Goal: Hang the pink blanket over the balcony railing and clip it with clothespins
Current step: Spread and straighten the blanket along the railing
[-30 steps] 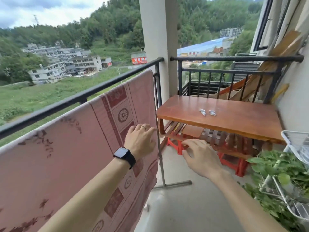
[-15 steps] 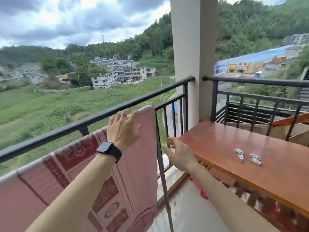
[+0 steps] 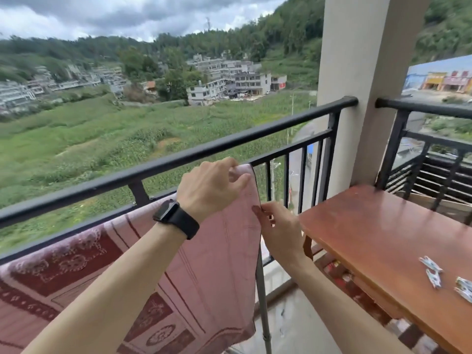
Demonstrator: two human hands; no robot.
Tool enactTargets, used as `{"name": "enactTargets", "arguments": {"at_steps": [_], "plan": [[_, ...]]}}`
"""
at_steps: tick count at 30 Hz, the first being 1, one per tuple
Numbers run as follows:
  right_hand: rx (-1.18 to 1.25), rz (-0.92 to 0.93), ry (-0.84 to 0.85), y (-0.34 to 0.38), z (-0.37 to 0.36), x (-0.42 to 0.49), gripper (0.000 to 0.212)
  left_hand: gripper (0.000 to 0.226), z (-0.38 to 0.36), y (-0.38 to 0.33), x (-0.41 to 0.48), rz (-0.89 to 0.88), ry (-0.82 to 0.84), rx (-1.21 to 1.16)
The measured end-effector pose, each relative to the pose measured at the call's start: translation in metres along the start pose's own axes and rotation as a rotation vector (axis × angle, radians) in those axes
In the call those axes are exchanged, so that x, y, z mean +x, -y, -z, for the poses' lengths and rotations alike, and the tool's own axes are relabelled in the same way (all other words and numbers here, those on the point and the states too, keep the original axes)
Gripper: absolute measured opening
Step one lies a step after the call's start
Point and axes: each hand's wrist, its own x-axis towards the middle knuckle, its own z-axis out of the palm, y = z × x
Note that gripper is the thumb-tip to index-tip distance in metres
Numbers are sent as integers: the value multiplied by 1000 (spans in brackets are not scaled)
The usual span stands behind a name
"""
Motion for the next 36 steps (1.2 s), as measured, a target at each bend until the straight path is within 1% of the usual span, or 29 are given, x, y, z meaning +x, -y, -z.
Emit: {"name": "enactTargets", "arguments": {"at_steps": [1,2,5,6,7,8,9,11,13,16,18,20,23,24,25,26,27,29,31,33,34,36], "plan": [[54,-38,18,-1,1,-4,18,42,-2,-1,0,1,4,2],[131,-121,76,-8,0,-9,19,42,-8,-2,1,16,5,-2],[432,-425,286,-20,6,-16,29,40,-14,-6,1,26,-38,-11],[485,-471,366,-26,8,-15,31,40,-16,-8,2,37,-56,-3],[492,-477,463,-30,9,-14,31,40,-18,-10,4,45,-69,2],[463,-455,552,-34,10,-13,28,39,-19,-11,4,54,-70,4],[424,-423,601,-36,10,-13,24,37,-20,-13,4,63,-67,-1],[400,-381,573,-44,16,-12,17,33,-23,-15,4,75,-57,-23],[433,-371,528,-56,28,-14,16,27,-29,-19,6,68,-63,-29],[451,-419,492,-73,43,-15,14,19,-41,-32,12,50,-77,-5],[428,-441,483,-79,39,-10,14,18,-45,-39,18,80,-83,41],[428,-450,566,-85,27,-4,16,19,-46,-43,24,144,-86,109],[460,-454,835,-91,16,-9,27,20,-43,-44,27,215,-35,71],[438,-446,922,-94,14,-15,28,22,-40,-44,25,227,-24,35],[388,-425,971,-99,11,-20,26,27,-38,-42,23,239,-19,17],[326,-401,986,-105,10,-24,24,33,-36,-41,20,257,-12,23],[284,-390,976,-113,10,-25,22,35,-34,-40,18,283,4,44],[267,-391,954,-126,16,-20,20,32,-35,-41,20,318,28,17],[299,-367,919,-131,25,-14,19,24,-38,-49,25,322,-25,-63],[338,-365,845,-133,31,-13,19,20,-44,-56,30,336,-95,-86],[338,-367,824,-133,32,-15,20,20,-47,-58,32,350,-109,-66],[285,-351,857,-132,30,-19,25,28,-52,-58,30,388,-98,49]]}}
